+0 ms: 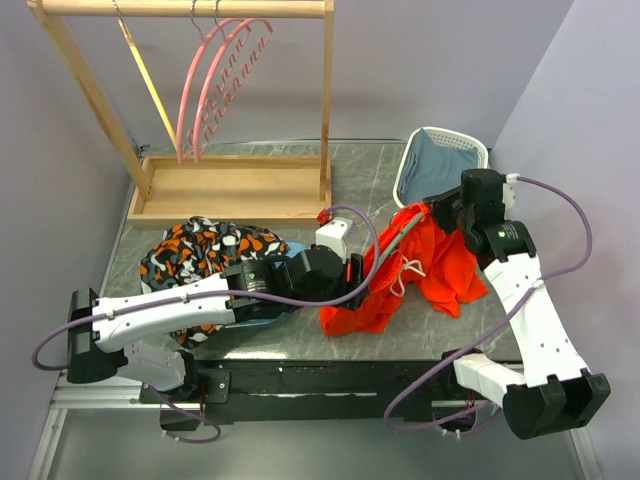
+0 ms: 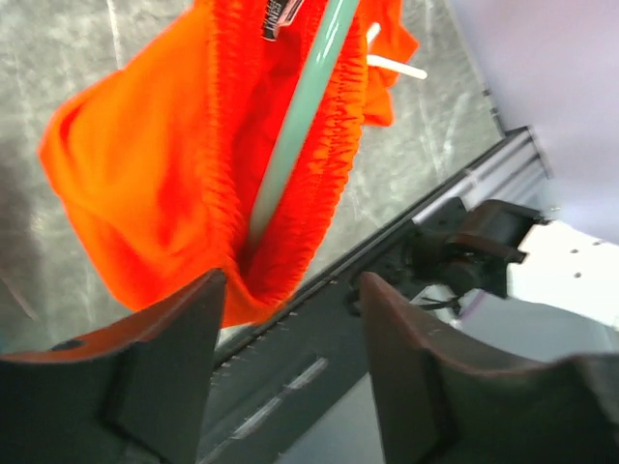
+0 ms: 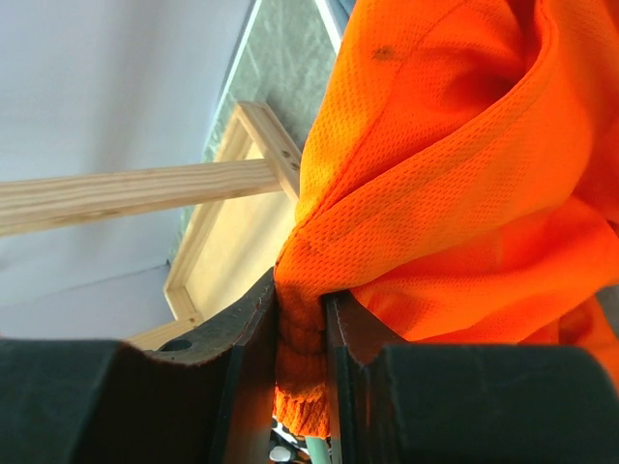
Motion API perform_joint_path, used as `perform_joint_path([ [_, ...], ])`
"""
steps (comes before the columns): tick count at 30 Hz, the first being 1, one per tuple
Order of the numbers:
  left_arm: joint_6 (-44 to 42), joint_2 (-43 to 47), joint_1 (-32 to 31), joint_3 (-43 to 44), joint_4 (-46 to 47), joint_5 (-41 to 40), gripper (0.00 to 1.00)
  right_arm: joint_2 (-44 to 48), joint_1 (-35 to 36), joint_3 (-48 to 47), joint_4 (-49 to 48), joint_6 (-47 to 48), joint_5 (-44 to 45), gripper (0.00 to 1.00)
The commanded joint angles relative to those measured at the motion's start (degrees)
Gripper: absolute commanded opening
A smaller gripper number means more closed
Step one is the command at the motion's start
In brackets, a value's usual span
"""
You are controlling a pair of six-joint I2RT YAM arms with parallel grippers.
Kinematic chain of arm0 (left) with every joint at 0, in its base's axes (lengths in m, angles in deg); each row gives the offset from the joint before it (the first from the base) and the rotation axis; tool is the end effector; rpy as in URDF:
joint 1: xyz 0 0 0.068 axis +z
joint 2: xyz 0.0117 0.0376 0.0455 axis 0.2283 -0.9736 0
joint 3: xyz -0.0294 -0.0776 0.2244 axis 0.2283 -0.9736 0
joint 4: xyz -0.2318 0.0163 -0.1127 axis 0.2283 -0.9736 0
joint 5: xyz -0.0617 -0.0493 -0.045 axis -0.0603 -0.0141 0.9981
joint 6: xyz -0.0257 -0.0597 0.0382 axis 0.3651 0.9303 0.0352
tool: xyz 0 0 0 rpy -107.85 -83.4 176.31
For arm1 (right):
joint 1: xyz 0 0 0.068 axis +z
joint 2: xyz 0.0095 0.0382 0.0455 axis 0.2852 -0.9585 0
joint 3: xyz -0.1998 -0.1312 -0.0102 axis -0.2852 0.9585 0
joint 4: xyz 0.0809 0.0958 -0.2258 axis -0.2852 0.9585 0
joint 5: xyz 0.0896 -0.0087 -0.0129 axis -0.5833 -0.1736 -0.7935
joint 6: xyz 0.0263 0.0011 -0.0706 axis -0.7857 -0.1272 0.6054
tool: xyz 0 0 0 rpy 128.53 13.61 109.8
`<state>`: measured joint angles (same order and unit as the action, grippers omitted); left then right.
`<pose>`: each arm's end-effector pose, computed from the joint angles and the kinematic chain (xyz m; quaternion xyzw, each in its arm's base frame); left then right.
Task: Place the shorts on the hanger
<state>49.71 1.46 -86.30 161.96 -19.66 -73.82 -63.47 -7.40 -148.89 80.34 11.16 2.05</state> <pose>0.1140 -0.3059 0.3088 0.1254 0.8604 -0.3376 0.3604 0.2558 0.0325 0.3269 0.4461 0.7526 0.2456 0.4174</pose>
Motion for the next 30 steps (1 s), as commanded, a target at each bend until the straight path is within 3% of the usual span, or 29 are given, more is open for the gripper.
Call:
perform_joint_path([
  [1,-9.15,1.9,0.5,4.24,-0.01,-2.77,0.67,-1.47,-1.96,-3.44,-2.22,0.38,-3.7,0.0],
  [2,-10.39,3.74,0.42,3.64,0.25,-2.42,0.73,-1.82,-3.62,-3.62,-2.14,0.56,-4.66,0.0],
  [6,-15.84,10.07,-0.11,-3.3,3.5,-2.85,0.79,-5.07,-7.23,-4.67,-2.14,1.0,-11.69,0.0],
  [11,-17.17,14.3,-1.25,-14.64,9.03,-2.6,0.79,-6.31,-7.41,-4.86,-2.83,0.65,-13.98,0.0],
  [21,-14.62,9.39,-3.19,-27.04,28.01,-1.19,0.78,-5.26,-7.5,-3.88,-3.72,0.21,-16.54,0.0],
  [30,-15.85,1.83,-3.19,-25.73,39.53,-2.06,0.75,-3.94,-7.5,-3.97,-3.28,-0.4,-17.32,0.0],
])
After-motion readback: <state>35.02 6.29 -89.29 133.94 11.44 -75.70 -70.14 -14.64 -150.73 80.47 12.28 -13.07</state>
